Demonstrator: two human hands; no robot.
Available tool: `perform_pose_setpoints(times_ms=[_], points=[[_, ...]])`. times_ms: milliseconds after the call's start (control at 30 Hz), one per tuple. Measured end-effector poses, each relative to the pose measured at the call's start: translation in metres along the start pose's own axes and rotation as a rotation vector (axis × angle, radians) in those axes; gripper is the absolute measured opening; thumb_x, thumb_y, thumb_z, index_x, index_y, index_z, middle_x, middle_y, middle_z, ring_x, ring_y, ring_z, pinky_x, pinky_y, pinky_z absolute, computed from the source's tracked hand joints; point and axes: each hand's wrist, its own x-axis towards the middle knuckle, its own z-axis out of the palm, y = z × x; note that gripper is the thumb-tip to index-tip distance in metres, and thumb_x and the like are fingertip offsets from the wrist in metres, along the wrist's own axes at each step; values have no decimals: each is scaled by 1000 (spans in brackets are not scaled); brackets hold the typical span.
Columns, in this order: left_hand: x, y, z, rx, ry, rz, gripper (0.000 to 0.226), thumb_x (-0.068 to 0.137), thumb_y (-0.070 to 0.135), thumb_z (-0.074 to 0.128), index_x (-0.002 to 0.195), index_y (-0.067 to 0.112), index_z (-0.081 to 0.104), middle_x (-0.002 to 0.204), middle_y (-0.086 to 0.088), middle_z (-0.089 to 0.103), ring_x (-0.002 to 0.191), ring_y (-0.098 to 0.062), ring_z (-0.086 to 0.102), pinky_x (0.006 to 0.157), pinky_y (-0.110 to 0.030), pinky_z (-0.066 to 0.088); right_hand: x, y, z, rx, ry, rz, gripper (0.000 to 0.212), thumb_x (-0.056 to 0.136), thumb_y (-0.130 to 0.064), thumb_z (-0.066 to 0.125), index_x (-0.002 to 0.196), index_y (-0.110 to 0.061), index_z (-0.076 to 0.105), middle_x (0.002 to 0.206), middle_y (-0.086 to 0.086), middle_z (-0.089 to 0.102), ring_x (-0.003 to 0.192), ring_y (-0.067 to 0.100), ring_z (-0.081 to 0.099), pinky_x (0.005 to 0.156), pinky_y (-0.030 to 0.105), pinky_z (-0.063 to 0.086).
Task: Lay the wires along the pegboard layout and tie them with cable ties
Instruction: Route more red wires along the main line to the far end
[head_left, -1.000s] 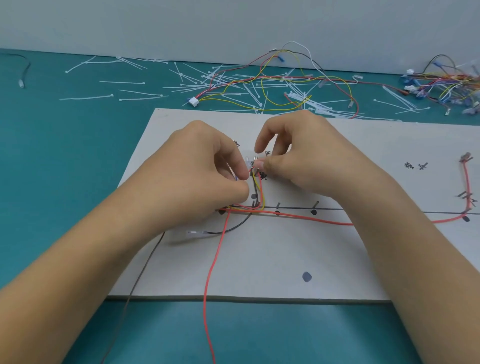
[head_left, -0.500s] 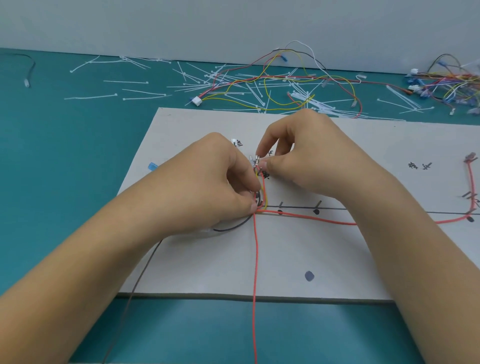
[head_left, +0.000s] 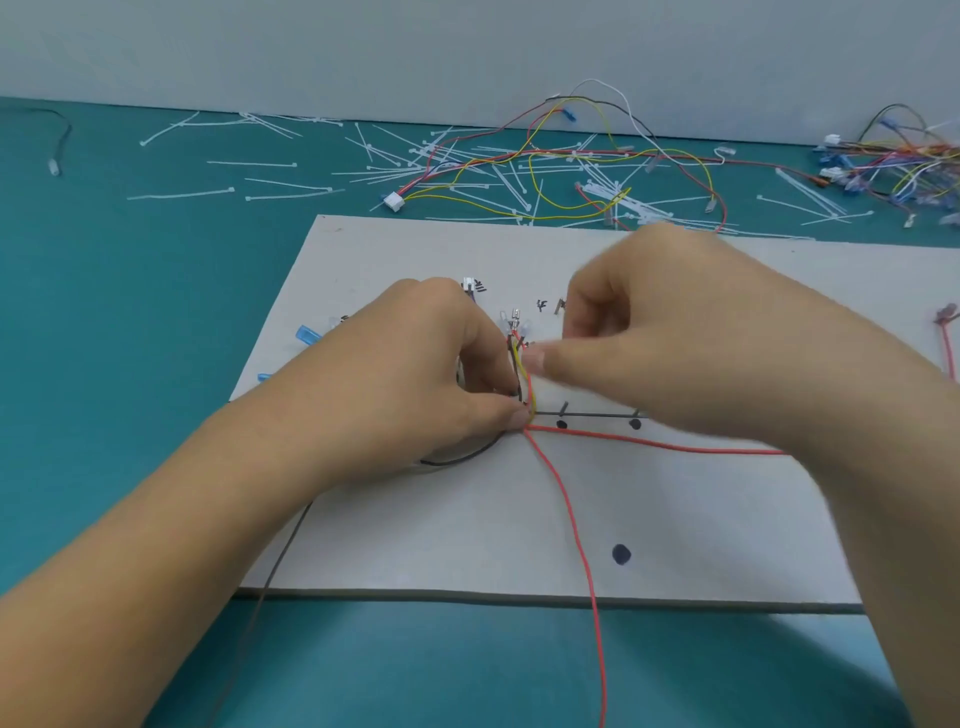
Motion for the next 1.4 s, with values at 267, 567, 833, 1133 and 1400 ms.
perform_pose_setpoints(times_ms=[267,567,833,1133,1400], points=[[2,-6,1,21,-1,25,12,78,42,86,76,32,79,72,25,70,64,10,58,53,-16,40,-63,2,21,-83,-194,14,16,78,-47,62,93,-43,57,79,-14,66,75,3,62,68,30,53],[2,-4,0,52,-35,129,11,85,36,82,95,38,78,87,19,65,75,16,50,66,-28,40,-60,41,13,401,27,134,24,86,-20,70,80,-42,78,61,-15,63,38,3,47,39,8,31],[6,1,-2,155,-71,198,11,86,36,74,96,38,75,89,21,63,79,16,50,67,-31,47,-40,62,15,261,27,147,12,85,-28,80,78,-33,72,62,-10,66,51,6,58,45,22,42],[20,16,3,218,-99,250,11,82,40,70,91,35,76,84,20,65,74,10,54,65,-28,50,-33,73,16,137,-58,-99,16,92,-25,70,84,-40,71,73,-16,63,62,6,56,59,20,44],[26,15,7,142,-157,280,3,84,28,78,83,31,77,81,18,65,75,10,56,63,-11,37,-26,73,12,-13,-38,-287,16,86,-15,73,80,-29,72,60,-14,59,71,-4,57,63,10,41]])
